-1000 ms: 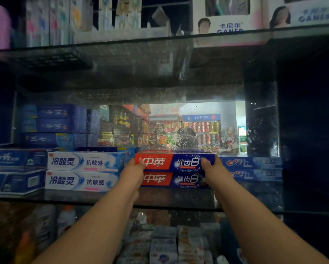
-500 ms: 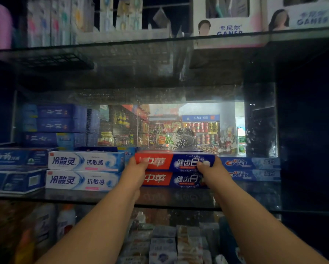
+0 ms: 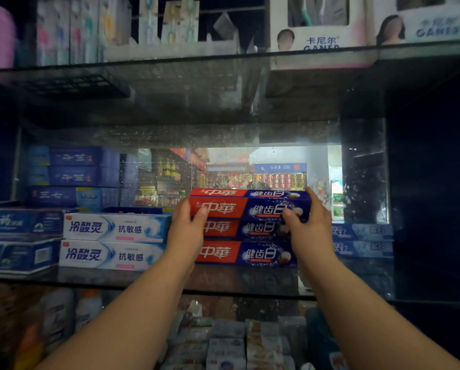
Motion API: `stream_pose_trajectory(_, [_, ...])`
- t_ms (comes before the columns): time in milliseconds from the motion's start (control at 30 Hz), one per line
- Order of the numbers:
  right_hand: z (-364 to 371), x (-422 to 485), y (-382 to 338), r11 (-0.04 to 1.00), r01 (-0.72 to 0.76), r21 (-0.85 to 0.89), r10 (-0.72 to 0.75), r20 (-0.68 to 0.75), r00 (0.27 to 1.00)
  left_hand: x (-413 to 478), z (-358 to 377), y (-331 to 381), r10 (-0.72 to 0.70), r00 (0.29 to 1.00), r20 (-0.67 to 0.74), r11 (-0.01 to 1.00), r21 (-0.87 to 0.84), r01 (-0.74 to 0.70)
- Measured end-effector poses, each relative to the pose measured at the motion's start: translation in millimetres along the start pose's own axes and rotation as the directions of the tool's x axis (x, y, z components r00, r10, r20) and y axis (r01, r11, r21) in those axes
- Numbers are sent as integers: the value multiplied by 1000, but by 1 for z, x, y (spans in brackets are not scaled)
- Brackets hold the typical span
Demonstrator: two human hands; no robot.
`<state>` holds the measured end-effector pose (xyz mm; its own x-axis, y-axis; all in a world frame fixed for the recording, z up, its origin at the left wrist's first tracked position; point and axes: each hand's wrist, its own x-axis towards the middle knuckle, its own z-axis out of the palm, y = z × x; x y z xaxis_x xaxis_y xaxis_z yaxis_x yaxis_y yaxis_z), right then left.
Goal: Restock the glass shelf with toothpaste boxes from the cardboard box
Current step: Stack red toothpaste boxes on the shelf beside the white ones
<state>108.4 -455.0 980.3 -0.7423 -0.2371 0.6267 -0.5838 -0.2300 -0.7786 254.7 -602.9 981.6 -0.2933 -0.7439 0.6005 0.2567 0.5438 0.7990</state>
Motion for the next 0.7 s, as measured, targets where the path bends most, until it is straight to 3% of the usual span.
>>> stream_pose_trajectory(167, [16, 33, -3, 995, -95, -29, 95, 4, 995, 37, 7, 6, -88, 996, 33, 995, 58, 86])
stream_pose_trajectory(267, [25, 44, 7, 985, -138, -104, 140, 7, 990, 50, 12, 2, -119, 993, -4, 991, 67, 119])
stream_pose_trajectory(400, [27, 51, 19, 971, -228, -68, 232, 51, 971, 51, 20, -15, -193, 980, -44, 981, 7, 194])
stream_pose_trajectory(700, [36, 54, 24, 949, -293, -112, 308, 153, 939, 49, 21, -22, -225, 974, -8, 974, -14, 225])
